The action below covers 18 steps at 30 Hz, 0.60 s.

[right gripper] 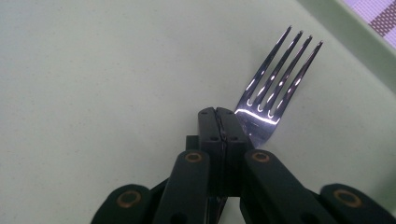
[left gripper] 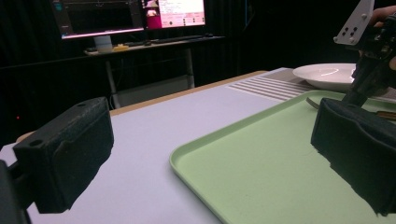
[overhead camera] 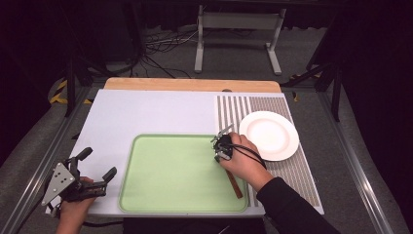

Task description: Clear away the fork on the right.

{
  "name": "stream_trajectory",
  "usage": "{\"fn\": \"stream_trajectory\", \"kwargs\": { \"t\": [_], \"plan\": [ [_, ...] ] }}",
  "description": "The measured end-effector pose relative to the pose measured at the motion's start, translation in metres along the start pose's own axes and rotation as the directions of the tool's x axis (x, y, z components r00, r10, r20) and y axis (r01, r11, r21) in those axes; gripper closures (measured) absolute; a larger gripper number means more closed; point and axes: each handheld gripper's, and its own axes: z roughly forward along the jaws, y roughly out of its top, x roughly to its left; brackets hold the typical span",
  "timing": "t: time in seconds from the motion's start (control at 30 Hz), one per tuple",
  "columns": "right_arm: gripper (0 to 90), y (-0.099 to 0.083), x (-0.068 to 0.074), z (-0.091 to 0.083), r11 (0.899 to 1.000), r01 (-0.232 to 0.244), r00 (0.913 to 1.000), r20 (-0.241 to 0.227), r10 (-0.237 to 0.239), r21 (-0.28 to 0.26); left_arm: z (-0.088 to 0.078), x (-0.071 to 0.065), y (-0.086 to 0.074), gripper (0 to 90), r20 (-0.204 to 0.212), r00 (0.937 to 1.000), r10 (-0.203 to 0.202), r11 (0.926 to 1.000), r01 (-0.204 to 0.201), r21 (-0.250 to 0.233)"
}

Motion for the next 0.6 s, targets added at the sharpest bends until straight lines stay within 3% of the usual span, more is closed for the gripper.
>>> {"fn": "stream_trajectory", "kwargs": {
  "t": [0.6],
  "plan": [
    [90.0, -0.008, -0.017, -0.005, 0.998, -0.055, 0.9976, 0.043, 0.055, 0.014, 0.000, 0.000, 0.000, 0.0, 0.001, 1.0000, 0.004, 1.0000, -0.004, -0.001]
  ]
}}
